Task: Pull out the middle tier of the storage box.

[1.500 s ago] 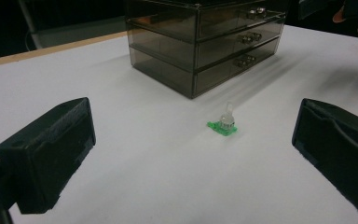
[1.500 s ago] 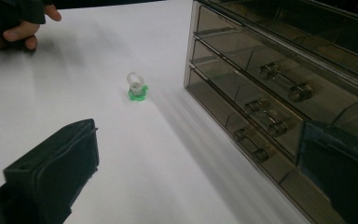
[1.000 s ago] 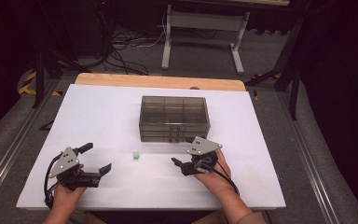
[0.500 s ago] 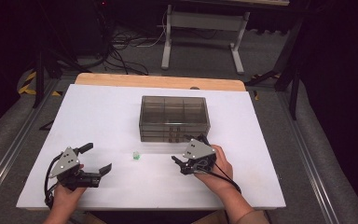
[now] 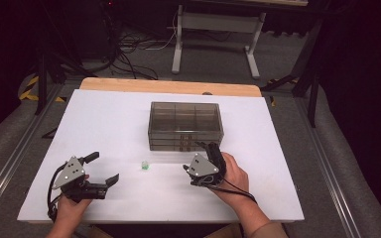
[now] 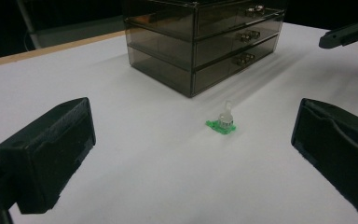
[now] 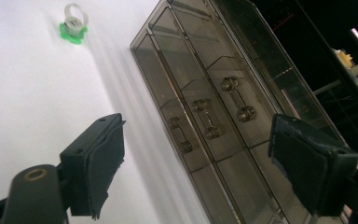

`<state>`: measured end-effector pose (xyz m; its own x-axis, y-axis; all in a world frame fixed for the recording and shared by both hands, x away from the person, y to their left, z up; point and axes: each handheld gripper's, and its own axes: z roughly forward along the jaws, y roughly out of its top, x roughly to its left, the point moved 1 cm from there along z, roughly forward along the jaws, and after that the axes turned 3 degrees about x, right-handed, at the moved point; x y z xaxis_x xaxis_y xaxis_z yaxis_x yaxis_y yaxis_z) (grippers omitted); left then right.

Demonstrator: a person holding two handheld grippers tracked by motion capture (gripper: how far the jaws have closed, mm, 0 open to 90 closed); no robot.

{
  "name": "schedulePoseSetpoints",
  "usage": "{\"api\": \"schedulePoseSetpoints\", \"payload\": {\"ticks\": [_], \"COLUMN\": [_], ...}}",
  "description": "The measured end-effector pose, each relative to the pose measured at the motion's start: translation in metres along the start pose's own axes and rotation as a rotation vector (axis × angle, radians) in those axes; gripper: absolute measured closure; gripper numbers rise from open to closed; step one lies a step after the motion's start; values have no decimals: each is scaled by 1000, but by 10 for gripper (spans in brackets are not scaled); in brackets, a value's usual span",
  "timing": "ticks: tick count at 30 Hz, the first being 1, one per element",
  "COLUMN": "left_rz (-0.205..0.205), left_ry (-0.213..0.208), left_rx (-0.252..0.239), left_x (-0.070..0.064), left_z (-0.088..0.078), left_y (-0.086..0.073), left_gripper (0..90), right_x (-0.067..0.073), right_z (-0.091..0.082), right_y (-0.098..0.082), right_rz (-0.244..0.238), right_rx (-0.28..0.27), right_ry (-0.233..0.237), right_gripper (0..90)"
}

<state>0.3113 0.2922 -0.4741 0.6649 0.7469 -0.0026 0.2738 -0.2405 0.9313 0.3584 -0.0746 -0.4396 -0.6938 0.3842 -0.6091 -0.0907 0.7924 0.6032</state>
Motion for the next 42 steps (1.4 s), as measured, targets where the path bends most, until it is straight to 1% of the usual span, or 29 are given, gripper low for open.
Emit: {"api": "schedulePoseSetpoints", "payload": {"ticks": [1,3,4,6,8,9,10,11,12,13,15,16,17,18,19,20,22,24,25,27,31,32,34,35,36,37,39,40,42], "left_rz": [2,3,3,5,4,4,4,4,4,7,8,8,8,8,8,8,5,7,6,2,13,7,12,8,8,8,12,12,12], "left_ry": [0,0,0,-1,0,1,1,1,1,2,4,4,4,4,4,3,4,5,5,5,9,7,9,6,7,7,11,11,11], "left_rx": [1,1,2,1,1,2,2,2,2,5,6,5,5,5,5,5,3,6,5,3,9,8,8,5,6,6,10,10,10], "left_x": [0,0,0,0,0,0,-1,-1,-1,0,-1,-1,0,0,-1,-1,-1,0,0,0,0,-1,0,0,0,0,0,0,0], "left_z": [0,0,0,0,1,1,1,1,1,1,1,1,1,1,1,1,1,1,1,1,1,1,1,1,1,1,1,1,1], "left_y": [0,0,0,0,0,0,0,0,0,0,0,0,0,0,0,0,0,0,0,0,0,0,0,0,0,0,0,0,0], "left_gripper": [6,6,6,6,6,6,6,6,6,6,6,6,6,6,6,6,6,6,6,6,6,6,6,6,6,6,6,6,6], "right_x": [2,3,4,5,5,6,7,7,7,8,9,9,9,10,11,11,12,14,15,17,19,20,23,23,23,25,25,26,27], "right_z": [0,1,1,1,1,2,2,2,3,4,4,5,5,6,6,6,6,8,8,9,12,12,13,14,14,15,15,16,17], "right_y": [1,2,2,3,3,3,4,4,4,4,3,3,3,4,4,4,5,6,7,7,7,7,6,6,6,6,6,5,5], "right_rz": [-22,-28,-46,-53,-78,-102,-105,-105,-115,-136,-138,-153,-153,-162,-184,-184,-205,-239,-245,-263,-297,-303,-334,-337,-337,-348,-356,-364,-369], "right_rx": [5,9,17,19,32,33,40,40,43,53,57,64,64,67,74,74,80,90,93,95,105,108,117,116,116,117,117,118,118], "right_ry": [-17,-22,-33,-40,-47,-72,-87,-87,-98,-115,-123,-132,-132,-148,-161,-161,-179,-205,-218,-228,-253,-259,-284,-295,-295,-308,-314,-334,-340], "right_gripper": [191,191,192,192,194,194,198,198,201,210,213,219,219,223,235,235,242,250,253,260,273,277,287,290,290,298,304,314,318]}}
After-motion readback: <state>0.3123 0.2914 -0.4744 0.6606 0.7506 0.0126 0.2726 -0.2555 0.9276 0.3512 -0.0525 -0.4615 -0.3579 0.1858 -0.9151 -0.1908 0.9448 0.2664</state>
